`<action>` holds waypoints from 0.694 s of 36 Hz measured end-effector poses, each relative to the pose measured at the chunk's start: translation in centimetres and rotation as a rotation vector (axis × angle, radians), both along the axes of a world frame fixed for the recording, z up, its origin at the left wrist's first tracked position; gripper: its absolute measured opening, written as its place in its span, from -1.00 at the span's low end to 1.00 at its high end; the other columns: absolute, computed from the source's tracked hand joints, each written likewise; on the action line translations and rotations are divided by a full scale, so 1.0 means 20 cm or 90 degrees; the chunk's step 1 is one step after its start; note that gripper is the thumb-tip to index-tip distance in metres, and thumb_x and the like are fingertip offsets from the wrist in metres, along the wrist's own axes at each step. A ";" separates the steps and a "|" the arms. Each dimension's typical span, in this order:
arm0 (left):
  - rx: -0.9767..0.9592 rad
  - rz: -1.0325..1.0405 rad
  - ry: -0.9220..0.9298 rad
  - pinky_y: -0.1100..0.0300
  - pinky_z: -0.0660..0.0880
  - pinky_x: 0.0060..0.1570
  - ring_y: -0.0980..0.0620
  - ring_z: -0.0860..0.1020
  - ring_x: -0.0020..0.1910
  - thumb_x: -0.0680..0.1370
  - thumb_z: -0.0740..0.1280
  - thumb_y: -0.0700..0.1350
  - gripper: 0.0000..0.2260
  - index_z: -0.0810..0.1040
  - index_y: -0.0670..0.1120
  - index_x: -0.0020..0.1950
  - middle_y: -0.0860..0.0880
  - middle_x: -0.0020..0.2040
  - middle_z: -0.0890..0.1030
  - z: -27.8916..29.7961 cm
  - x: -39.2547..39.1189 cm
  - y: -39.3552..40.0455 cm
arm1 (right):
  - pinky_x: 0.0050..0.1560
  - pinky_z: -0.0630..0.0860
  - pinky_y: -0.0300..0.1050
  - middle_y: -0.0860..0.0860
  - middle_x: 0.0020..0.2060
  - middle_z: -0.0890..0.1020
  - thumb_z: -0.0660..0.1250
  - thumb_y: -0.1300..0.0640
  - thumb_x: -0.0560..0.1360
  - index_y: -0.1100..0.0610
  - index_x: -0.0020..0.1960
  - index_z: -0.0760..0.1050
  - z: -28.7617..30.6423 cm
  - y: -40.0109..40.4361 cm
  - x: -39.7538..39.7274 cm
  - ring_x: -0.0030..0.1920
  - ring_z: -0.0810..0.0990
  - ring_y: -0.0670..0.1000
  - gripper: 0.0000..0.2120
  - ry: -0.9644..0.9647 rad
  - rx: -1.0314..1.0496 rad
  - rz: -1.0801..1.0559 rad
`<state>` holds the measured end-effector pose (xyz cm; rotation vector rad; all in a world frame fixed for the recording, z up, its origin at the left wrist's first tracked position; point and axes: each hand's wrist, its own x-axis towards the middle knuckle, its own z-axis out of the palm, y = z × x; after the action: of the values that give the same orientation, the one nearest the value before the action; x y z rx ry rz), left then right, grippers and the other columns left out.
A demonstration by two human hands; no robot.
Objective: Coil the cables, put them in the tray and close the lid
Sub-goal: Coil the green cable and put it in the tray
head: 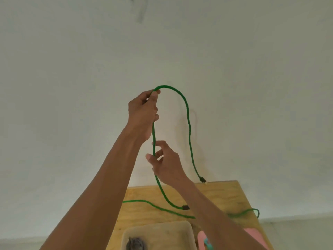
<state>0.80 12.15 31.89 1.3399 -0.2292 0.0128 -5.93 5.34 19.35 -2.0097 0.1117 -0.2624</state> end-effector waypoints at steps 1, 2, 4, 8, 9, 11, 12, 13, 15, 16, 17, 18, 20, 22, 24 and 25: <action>-0.017 -0.012 0.007 0.18 0.37 -0.33 0.07 0.32 -0.36 0.66 0.27 -0.12 -0.82 0.64 -0.12 0.14 0.00 -0.32 0.37 0.01 -0.01 -0.02 | -0.08 0.65 0.04 -0.03 -0.17 0.60 0.34 0.02 0.58 0.03 0.15 0.49 0.02 -0.03 0.01 -0.27 0.65 0.03 -0.82 -0.009 -0.002 0.020; -0.026 -0.025 0.012 0.18 0.46 -0.29 0.07 0.40 -0.33 0.65 0.28 -0.10 -0.81 0.63 -0.13 0.15 -0.01 -0.30 0.43 0.02 -0.02 -0.04 | -0.09 0.66 0.07 -0.03 -0.20 0.60 0.33 0.07 0.59 0.07 0.06 0.53 0.03 -0.05 0.01 -0.32 0.65 0.02 -0.90 -0.015 0.008 0.041; -0.004 -0.049 0.009 0.12 0.60 -0.09 0.03 0.57 -0.20 0.64 0.29 -0.02 -0.77 0.61 -0.14 0.17 -0.04 -0.19 0.58 0.03 -0.03 -0.06 | -0.13 0.67 0.05 -0.03 -0.25 0.60 0.33 0.11 0.60 0.13 -0.05 0.55 0.08 -0.10 0.02 -0.37 0.64 0.00 -0.90 -0.024 0.042 0.063; 0.185 -0.046 -0.042 -0.07 0.57 0.18 0.02 0.66 0.05 0.61 0.25 0.18 -0.63 0.56 -0.06 0.24 -0.04 0.05 0.69 -0.09 -0.03 -0.03 | -0.20 0.69 0.03 0.02 -0.27 0.63 0.35 0.16 0.59 0.17 -0.04 0.57 0.22 -0.20 0.05 -0.36 0.68 0.03 -0.91 -0.079 0.130 0.025; 0.213 -0.068 -0.046 -0.08 0.56 0.19 0.01 0.66 0.07 0.62 0.22 0.20 -0.62 0.56 -0.04 0.24 -0.04 0.06 0.69 -0.15 -0.05 0.00 | -0.19 0.69 0.03 0.01 -0.26 0.65 0.35 0.16 0.59 0.16 -0.04 0.58 0.26 -0.23 0.06 -0.34 0.70 0.05 -0.92 -0.097 0.147 0.016; 0.254 -0.128 -0.036 -0.10 0.54 0.20 -0.02 0.67 0.07 0.62 0.17 0.22 -0.59 0.59 -0.04 0.20 -0.04 0.06 0.70 -0.29 -0.09 0.06 | -0.17 0.69 0.02 0.02 -0.26 0.67 0.36 0.15 0.58 0.16 -0.02 0.58 0.31 -0.29 0.09 -0.32 0.71 0.08 -0.92 -0.120 0.200 0.002; 0.269 -0.149 -0.026 -0.13 0.53 0.21 -0.03 0.67 0.06 0.62 0.16 0.22 -0.57 0.61 -0.06 0.19 -0.06 0.05 0.70 -0.36 -0.12 0.10 | -0.16 0.69 0.00 0.05 -0.26 0.67 0.36 0.15 0.58 0.19 -0.01 0.58 0.34 -0.32 0.10 -0.32 0.71 0.07 -0.90 -0.122 0.234 -0.008; 0.283 -0.161 -0.014 -0.17 0.51 0.23 -0.05 0.67 0.06 0.61 0.16 0.21 -0.56 0.63 -0.08 0.16 -0.08 0.03 0.71 -0.42 -0.13 0.13 | -0.17 0.68 -0.03 0.08 -0.25 0.67 0.36 0.16 0.59 0.23 0.01 0.58 0.36 -0.35 0.13 -0.33 0.70 0.06 -0.88 -0.116 0.270 -0.019; 0.303 -0.178 0.012 -0.22 0.47 0.27 -0.09 0.66 0.07 0.61 0.16 0.17 -0.56 0.64 -0.14 0.11 -0.14 0.00 0.71 -0.54 -0.17 0.19 | -0.21 0.65 -0.10 0.13 -0.23 0.64 0.36 0.18 0.59 0.27 -0.01 0.56 0.39 -0.39 0.17 -0.35 0.67 0.03 -0.87 -0.094 0.365 -0.031; 0.300 -0.190 0.024 -0.24 0.45 0.29 -0.12 0.65 0.08 0.61 0.17 0.14 -0.57 0.64 -0.17 0.09 -0.16 0.00 0.70 -0.59 -0.18 0.21 | -0.23 0.64 -0.12 0.14 -0.24 0.63 0.35 0.19 0.59 0.28 -0.03 0.55 0.41 -0.41 0.20 -0.36 0.65 0.02 -0.87 -0.081 0.417 -0.032; 0.291 -0.204 0.034 -0.26 0.44 0.30 -0.14 0.65 0.09 0.62 0.18 0.11 -0.60 0.64 -0.19 0.09 -0.18 0.01 0.70 -0.62 -0.19 0.22 | -0.23 0.63 -0.13 0.14 -0.25 0.62 0.35 0.20 0.59 0.29 -0.04 0.55 0.42 -0.43 0.22 -0.37 0.64 0.01 -0.87 -0.067 0.468 -0.032; 0.280 -0.217 0.039 -0.26 0.43 0.30 -0.17 0.64 0.10 0.64 0.21 0.08 -0.62 0.63 -0.19 0.09 -0.20 0.02 0.69 -0.65 -0.20 0.23 | -0.24 0.63 -0.15 0.14 -0.26 0.61 0.36 0.21 0.59 0.30 -0.04 0.55 0.42 -0.44 0.24 -0.37 0.64 0.00 -0.87 -0.052 0.523 -0.028; 0.251 -0.235 0.038 -0.25 0.47 0.27 -0.22 0.61 0.14 0.63 0.25 0.06 -0.66 0.61 -0.21 0.10 -0.23 0.04 0.67 -0.66 -0.22 0.23 | -0.26 0.63 -0.18 0.13 -0.29 0.62 0.36 0.23 0.58 0.31 -0.02 0.55 0.42 -0.45 0.26 -0.37 0.64 -0.01 -0.88 -0.019 0.623 -0.031; 0.233 -0.243 0.033 -0.16 0.54 0.19 -0.21 0.60 0.14 0.64 0.26 0.02 -0.64 0.58 -0.29 0.09 -0.24 0.06 0.66 -0.65 -0.23 0.22 | -0.26 0.65 -0.19 0.14 -0.29 0.63 0.36 0.24 0.58 0.33 0.01 0.55 0.40 -0.44 0.28 -0.36 0.65 -0.01 -0.87 0.011 0.685 -0.047; 0.204 -0.239 0.043 -0.09 0.55 0.05 -0.19 0.64 0.03 0.65 0.21 -0.01 -0.64 0.50 -0.33 0.04 -0.25 -0.01 0.68 -0.62 -0.23 0.20 | -0.24 0.67 -0.18 0.16 -0.27 0.64 0.36 0.16 0.59 0.34 0.00 0.54 0.37 -0.43 0.29 -0.33 0.67 0.03 -0.80 0.056 0.667 -0.057; 0.182 -0.224 0.051 -0.11 0.53 -0.02 -0.21 0.65 -0.07 0.65 0.20 0.00 -0.68 0.49 -0.28 0.02 -0.24 -0.11 0.66 -0.60 -0.23 0.19 | -0.22 0.67 -0.16 0.18 -0.26 0.65 0.37 0.09 0.58 0.35 -0.01 0.54 0.35 -0.43 0.28 -0.31 0.69 0.06 -0.73 0.091 0.613 -0.058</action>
<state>-3.70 15.87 19.82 1.5633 -0.4074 -0.3804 -0.29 -3.21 26.29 -1.0629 0.3482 -0.0855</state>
